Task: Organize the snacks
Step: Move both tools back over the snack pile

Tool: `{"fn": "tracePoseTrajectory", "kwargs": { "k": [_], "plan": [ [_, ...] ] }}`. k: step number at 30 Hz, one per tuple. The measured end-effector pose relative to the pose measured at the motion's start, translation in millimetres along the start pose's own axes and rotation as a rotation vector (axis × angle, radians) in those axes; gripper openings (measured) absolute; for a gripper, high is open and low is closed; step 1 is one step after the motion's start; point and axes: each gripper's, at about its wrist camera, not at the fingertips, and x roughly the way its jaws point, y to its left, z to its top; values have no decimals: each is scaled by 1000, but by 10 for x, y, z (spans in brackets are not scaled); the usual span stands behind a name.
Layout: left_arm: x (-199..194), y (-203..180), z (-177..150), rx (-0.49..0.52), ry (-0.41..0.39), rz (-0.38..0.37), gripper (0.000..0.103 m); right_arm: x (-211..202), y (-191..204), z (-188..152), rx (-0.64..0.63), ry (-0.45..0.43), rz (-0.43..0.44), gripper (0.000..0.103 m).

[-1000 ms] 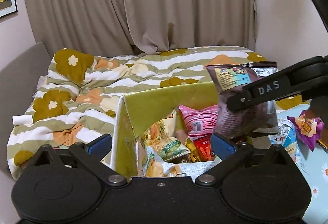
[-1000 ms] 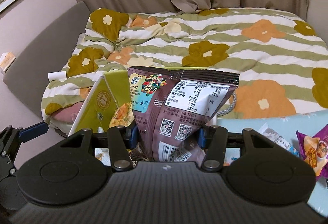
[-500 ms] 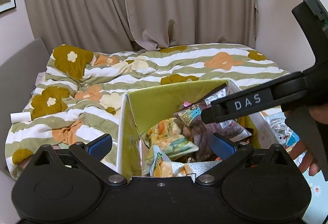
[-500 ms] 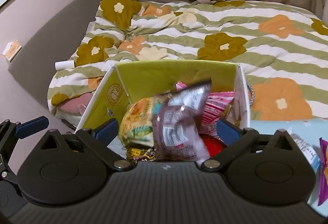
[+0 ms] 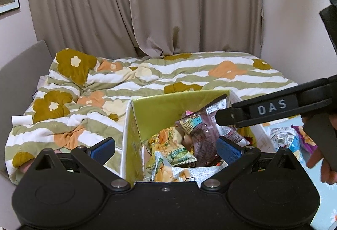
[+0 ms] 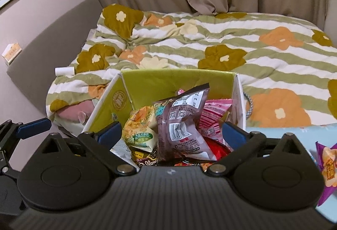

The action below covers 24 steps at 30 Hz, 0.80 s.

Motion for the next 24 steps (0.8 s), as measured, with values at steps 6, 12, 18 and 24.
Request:
{"fn": "tracePoseTrajectory", "kwargs": {
  "k": [6,12,18,24],
  "plan": [
    [-278,-248,24,-18,-38,29,103,-422,-133,-38,-21,-54,19,103],
    [-504,-709,53,-58,-57,29,103,-941,-490,-153,-26,-101,6,103],
    [-632,-1264,101,-74,-72,11,103,-1470,-1110,-311,-18,-138,-45,103],
    [-632,-1890,163,-58,-69,-16,103,-1887,-1857,-522,-9,-159,-113,103]
  ]
}}
